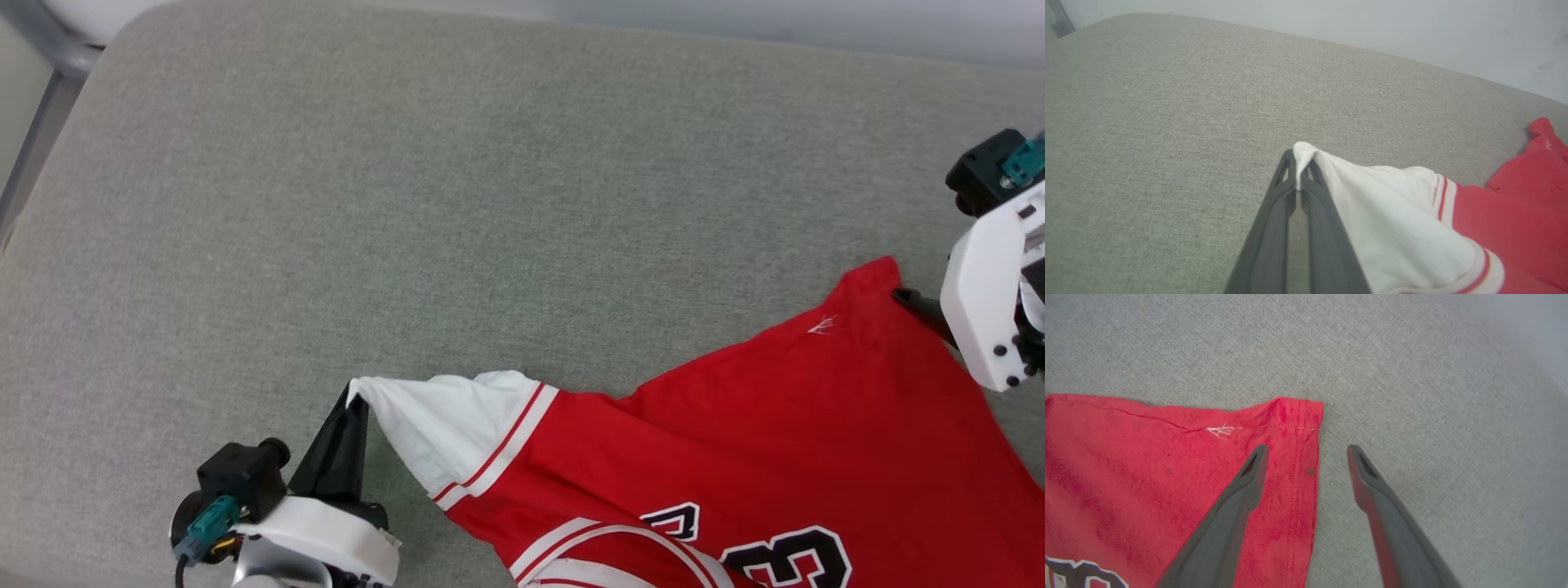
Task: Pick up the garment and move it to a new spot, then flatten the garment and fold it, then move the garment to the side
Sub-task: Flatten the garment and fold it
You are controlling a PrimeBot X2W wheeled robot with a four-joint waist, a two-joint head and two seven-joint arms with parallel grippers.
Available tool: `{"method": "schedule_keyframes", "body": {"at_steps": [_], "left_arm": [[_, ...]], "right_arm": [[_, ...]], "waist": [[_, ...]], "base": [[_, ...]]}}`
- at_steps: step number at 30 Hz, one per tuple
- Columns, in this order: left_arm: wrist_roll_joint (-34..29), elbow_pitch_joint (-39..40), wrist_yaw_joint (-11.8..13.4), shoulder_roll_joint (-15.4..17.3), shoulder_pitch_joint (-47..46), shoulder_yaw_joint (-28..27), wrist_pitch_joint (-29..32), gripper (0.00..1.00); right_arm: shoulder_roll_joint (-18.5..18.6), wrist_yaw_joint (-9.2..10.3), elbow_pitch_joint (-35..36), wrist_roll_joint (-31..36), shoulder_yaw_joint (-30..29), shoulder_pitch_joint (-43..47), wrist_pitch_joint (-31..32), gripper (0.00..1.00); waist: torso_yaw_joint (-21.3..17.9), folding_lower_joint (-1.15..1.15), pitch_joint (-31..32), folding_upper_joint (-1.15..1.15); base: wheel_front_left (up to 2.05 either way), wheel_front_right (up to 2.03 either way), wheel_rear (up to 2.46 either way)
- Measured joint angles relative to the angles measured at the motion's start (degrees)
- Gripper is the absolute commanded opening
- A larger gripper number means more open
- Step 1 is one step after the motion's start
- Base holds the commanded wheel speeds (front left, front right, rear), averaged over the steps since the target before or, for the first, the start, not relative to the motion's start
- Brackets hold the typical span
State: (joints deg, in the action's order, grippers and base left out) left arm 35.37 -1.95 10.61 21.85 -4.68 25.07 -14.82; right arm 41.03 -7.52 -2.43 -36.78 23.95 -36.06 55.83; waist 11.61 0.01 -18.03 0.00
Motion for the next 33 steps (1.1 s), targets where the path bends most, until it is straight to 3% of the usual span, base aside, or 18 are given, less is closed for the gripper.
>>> {"method": "schedule_keyframes", "body": {"at_steps": [7, 15, 16, 17, 18, 27, 33], "left_arm": [[-1.12, -0.68, -1.13, -2.13, -2.87, 0.33, -0.08, 0.0], [-2.33, -1.56, -2.53, -3.87, -4.11, -0.32, -0.1, 0.0], [-2.45, -1.64, -2.56, -4.05, -4.13, -0.46, -0.1, 0.0], [-2.5, -1.85, -2.68, -4.19, -4.16, -0.62, -0.1, 0.0], [-2.64, -2.04, -2.94, -4.31, -4.19, -0.73, -0.1, 0.0], [-3.47, -3.07, -3.39, -4.1, -2.88, -2.36, -0.16, 0.0], [-4.35, -2.42, -3.47, -2.0, -2.3, -3.32, -0.16, 0.0]], "right_arm": [[0.08, 0.0, -7.8, 0.91, 6.13, -5.24, 1.08, 1.0], [2.96, 0.01, -11.71, -0.89, 11.57, -6.52, -0.53, 1.0], [3.14, 0.01, -11.91, -1.15, 12.05, -6.8, -1.0, 0.5], [3.31, -0.01, -12.18, -1.64, 12.2, -6.97, -2.07, 0.08], [3.39, -0.02, -12.54, -2.43, 12.21, -6.95, -3.11, 0.0], [2.64, 0.0, -12.09, -6.36, 12.02, -5.53, -15.64, 0.0], [2.53, 0.0, -9.21, -7.88, 9.56, -3.08, -23.62, 0.0]], "waist": [[2.74, 0.0, -4.16, 0.0], [4.55, -0.01, -7.18, 0.0], [4.57, -0.01, -7.27, 0.0], [4.59, -0.02, -7.29, 0.0], [4.65, -0.01, -7.2, 0.0], [3.34, 0.0, -3.08, 0.0], [1.32, 0.0, 1.63, 0.0]], "base": [[0.0, 0.0, 0.0], [0.0, 0.0, 0.0], [0.0, 0.0, 0.0], [0.0, 0.0, 0.0], [0.0, 0.0, 0.0], [0.0, 0.0, 0.0], [0.0, 0.0, 0.0]]}}
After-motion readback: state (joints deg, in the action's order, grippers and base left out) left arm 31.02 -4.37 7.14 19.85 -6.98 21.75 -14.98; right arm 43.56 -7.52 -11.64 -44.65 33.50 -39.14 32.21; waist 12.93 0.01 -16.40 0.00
